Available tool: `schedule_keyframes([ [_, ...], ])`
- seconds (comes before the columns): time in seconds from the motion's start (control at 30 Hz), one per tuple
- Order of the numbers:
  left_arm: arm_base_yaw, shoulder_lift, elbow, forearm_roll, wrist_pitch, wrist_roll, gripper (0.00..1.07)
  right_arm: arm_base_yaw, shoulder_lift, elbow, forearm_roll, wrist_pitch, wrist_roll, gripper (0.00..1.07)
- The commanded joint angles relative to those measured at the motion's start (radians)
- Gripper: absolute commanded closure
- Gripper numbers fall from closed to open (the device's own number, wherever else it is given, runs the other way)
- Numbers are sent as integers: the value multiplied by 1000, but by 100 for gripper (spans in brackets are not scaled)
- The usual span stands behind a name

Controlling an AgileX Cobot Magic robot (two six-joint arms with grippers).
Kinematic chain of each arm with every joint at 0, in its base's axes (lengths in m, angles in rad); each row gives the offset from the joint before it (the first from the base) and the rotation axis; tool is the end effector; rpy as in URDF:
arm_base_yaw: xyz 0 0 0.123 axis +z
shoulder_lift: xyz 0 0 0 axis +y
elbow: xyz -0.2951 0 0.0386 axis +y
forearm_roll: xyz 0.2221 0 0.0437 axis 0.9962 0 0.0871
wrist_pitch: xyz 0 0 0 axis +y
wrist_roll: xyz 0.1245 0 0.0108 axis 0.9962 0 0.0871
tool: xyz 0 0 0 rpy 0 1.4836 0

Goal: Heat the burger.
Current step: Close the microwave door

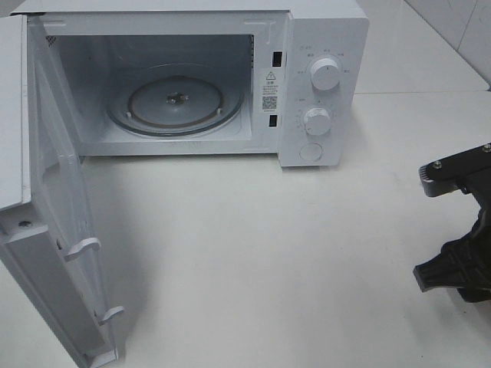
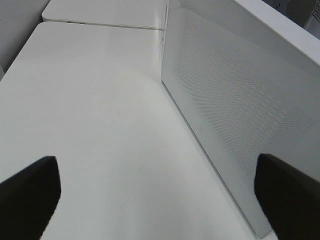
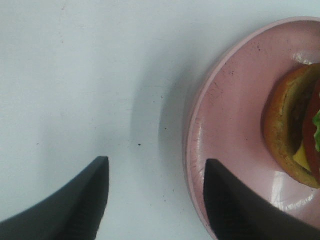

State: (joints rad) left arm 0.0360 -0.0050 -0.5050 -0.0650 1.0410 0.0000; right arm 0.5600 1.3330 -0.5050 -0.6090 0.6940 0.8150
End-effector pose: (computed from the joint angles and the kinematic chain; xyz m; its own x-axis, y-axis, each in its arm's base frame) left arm -0.0098 -0.0074 0.2531 -0.4285 -0.0483 -0.9022 0.0006 0.9986 -0.0537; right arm 0.1742 0.0552 0.1716 -0.9164 -0.2260 -0.3302 -0.1398 0.9540 -0.2651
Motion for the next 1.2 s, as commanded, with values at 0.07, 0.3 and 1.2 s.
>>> schedule_keyframes([
  [0.07, 3, -21, 1, -4, -5, 0, 9, -1, -71, -7, 79, 13, -151, 43],
  [0.3, 3, -21, 1, -4, -5, 0, 9, -1, -201, -7, 207, 25, -289, 30],
  [1.2, 3, -21, 1, -4, -5, 0, 9, -1, -720, -72, 334, 397, -465, 31],
])
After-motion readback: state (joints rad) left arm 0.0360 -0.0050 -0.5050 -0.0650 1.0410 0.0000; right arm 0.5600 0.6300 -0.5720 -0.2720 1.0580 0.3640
